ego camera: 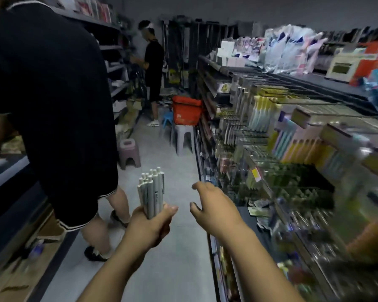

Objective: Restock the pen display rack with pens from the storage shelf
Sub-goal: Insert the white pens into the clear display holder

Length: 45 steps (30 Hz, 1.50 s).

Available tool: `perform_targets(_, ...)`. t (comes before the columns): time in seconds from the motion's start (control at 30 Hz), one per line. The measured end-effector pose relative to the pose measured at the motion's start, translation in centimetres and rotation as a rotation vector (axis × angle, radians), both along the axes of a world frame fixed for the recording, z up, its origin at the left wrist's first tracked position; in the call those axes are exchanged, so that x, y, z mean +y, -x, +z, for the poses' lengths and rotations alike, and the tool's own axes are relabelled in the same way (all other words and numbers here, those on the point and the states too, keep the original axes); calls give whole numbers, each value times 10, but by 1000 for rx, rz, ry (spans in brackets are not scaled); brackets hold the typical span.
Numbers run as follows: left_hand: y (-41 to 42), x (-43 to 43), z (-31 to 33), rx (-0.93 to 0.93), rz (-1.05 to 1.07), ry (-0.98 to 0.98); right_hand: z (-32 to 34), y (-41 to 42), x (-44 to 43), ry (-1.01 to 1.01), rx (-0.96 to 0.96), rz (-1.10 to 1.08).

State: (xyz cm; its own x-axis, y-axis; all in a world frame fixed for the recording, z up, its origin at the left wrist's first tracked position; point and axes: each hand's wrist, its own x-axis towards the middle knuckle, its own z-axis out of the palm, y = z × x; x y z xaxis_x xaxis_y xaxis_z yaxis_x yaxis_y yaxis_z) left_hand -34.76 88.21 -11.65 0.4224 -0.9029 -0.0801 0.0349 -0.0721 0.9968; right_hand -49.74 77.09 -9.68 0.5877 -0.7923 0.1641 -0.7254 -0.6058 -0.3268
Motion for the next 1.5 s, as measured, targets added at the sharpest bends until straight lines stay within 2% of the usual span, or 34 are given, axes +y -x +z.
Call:
perform_targets(0.33,-104,-233,7,73,111,-41,12,-110,-252,-45,38,82)
perform_targets(0.57,-202,-404,-15,41,60,-42,-9,-211,-420,-39,19,93)
perform_targets(0.87,-334,-645,2,128,40,-38,16,-330,-645,-39,40,22)
perform_targets(1.07,-406,-804,-10,166,62,-15,11,-403,-812,-43,36,75)
perform_targets(1.27,-478,-925,-14,185,254,-48,15,-502,-963,-65,29,256)
perform_targets(1.5,-601,-985,-11,209,547,-14,18,-668,-1067,-80,43,553)
